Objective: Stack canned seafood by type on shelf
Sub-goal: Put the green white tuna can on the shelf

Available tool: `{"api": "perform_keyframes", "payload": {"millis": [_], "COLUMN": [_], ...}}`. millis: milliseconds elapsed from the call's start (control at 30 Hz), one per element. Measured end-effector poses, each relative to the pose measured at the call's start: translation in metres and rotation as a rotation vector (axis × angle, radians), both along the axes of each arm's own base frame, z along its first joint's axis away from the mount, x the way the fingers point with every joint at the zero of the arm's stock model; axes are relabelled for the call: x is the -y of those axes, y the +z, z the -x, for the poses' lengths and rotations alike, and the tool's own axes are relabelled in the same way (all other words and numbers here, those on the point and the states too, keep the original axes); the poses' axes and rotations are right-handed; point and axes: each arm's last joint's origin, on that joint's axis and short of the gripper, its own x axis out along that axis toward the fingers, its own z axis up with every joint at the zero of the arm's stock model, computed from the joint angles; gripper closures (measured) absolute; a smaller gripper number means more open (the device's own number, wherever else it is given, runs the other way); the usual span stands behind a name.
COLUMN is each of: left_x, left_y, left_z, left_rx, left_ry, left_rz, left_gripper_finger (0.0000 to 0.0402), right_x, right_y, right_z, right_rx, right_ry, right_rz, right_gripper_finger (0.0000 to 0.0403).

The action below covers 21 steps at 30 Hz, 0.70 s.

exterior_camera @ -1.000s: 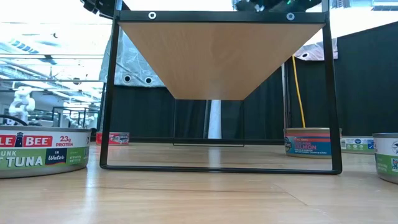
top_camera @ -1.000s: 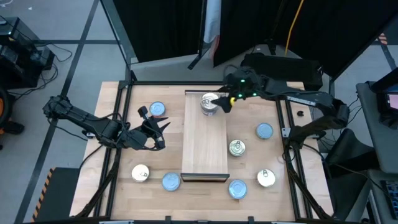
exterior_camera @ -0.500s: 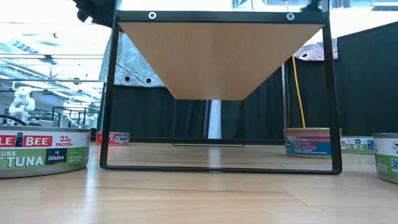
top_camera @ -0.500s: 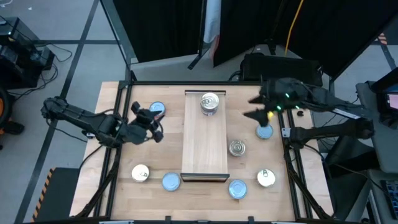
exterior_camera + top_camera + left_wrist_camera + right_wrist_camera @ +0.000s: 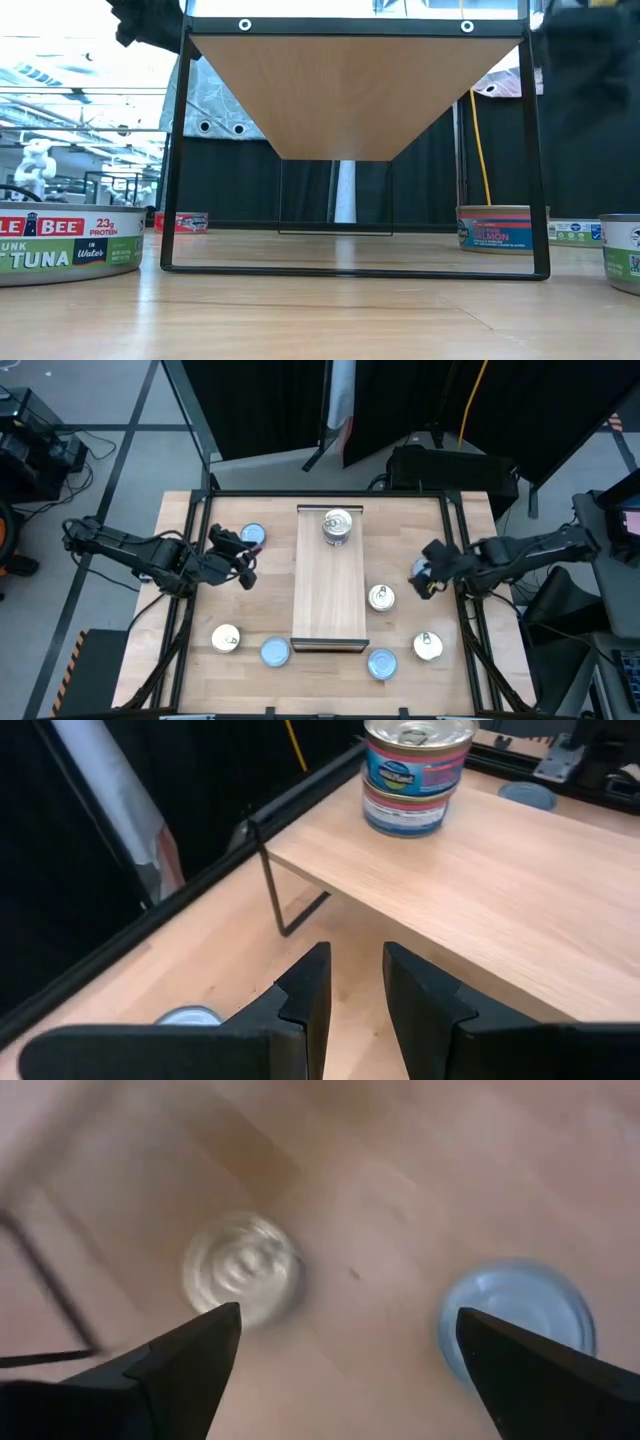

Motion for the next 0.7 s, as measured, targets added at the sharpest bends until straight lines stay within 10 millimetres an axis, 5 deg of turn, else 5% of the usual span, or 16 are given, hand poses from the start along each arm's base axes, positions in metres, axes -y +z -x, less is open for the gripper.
{"api": "perform_keyframes", "payload": {"millis": [700], "left_x": [0.000], "left_y": [-0.010], "left_z": [0.000], "left_rx": [-0.051], "left_ry": [-0.009], "left_rz": [-0.043], "left_gripper_finger": [0.0304], "right_x": [0.000], "right_y": [-0.041], "right_z": [-0.047], "right_rx": [-0.402], "right_ry": [-0.176], "right_rz": [-0.045], "right_gripper_finger": [0.0149]}}
